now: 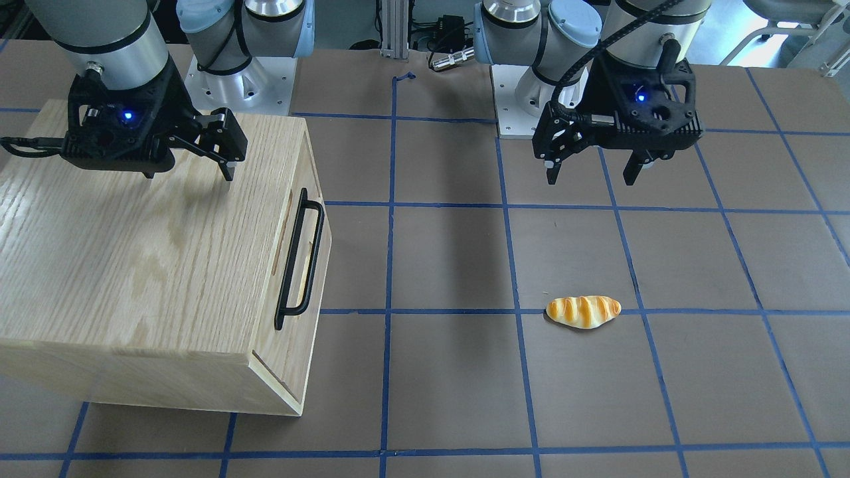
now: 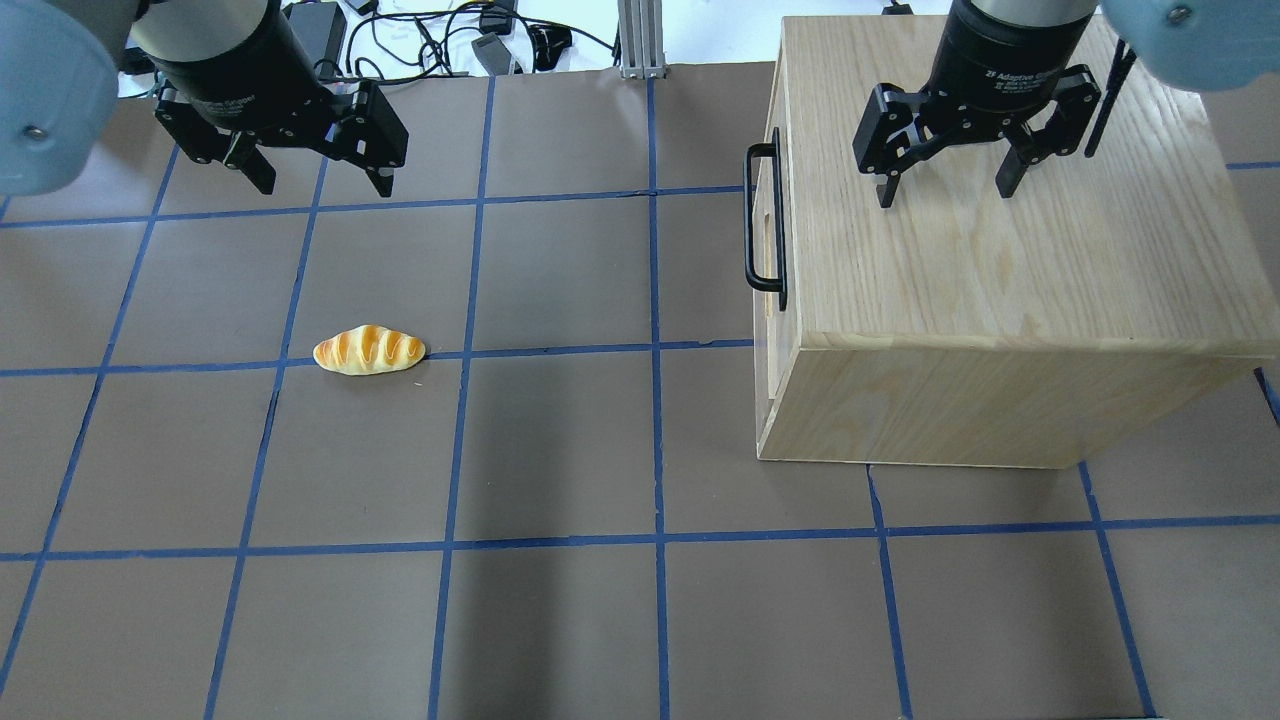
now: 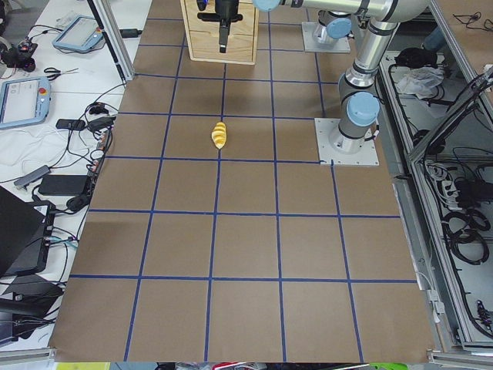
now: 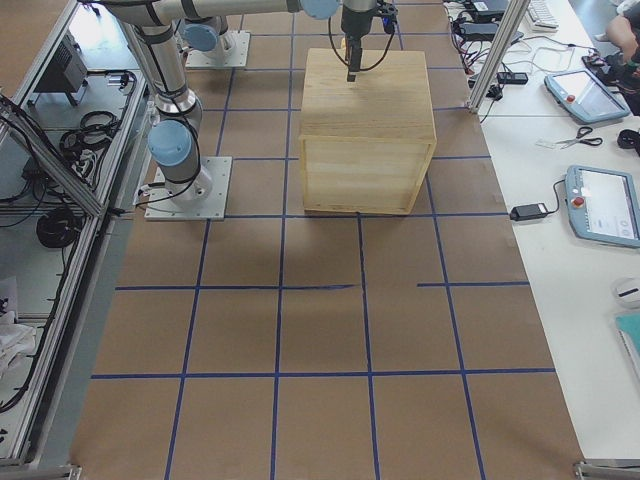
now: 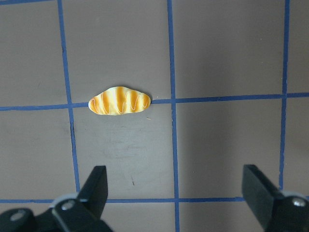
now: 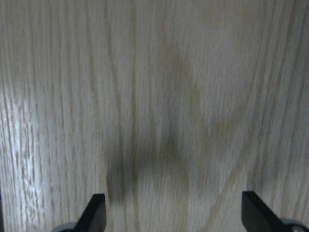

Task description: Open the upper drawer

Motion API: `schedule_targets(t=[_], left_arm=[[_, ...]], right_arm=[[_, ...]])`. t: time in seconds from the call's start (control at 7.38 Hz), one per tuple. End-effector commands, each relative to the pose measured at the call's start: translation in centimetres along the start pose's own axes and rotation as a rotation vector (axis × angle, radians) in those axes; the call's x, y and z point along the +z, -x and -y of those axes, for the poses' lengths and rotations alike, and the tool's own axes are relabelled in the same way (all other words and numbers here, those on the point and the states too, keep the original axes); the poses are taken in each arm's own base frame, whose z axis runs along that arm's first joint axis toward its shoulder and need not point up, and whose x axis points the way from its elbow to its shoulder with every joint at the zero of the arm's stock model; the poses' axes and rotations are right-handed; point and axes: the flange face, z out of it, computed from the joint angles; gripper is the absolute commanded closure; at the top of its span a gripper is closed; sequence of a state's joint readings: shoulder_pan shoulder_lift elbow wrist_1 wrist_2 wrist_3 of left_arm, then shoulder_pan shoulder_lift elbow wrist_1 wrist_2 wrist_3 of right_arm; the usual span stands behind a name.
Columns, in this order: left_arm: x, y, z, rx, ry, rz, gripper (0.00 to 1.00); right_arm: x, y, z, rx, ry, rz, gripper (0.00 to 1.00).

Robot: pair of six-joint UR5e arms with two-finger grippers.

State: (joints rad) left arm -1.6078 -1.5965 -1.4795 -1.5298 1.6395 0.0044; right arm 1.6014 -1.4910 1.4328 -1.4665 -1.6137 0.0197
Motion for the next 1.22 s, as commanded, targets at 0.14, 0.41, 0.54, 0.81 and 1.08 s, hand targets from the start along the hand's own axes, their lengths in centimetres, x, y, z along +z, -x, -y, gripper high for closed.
schedule_targets(t=[0.14, 0.41, 0.54, 0.81, 1.08], left_arm=[[-0.25, -0.26, -0.06, 0.000, -0.004, -0.028, 0.00], [-0.19, -0.30, -0.29, 0.000, -0.001, -0.032, 0.00], [-0.20, -0.24, -0.26, 0.000, -0.002, -0.033, 0.00], [-0.22, -0.28, -0.93, 0.008, 0.025, -0.030, 0.00], [0.28, -0.07, -0.72, 0.005, 0.034, -0.029, 0.00]], right_arm=[[0.00, 0.00, 0.00, 0.000, 0.000, 0.000, 0.00], [0.00, -0.07, 0.02, 0.002, 0.000, 0.000, 0.00], [0.00, 0.00, 0.00, 0.000, 0.000, 0.000, 0.00], [0.00, 0.00, 0.00, 0.000, 0.000, 0.000, 0.00], [0.00, 0.00, 0.00, 0.000, 0.000, 0.000, 0.00]])
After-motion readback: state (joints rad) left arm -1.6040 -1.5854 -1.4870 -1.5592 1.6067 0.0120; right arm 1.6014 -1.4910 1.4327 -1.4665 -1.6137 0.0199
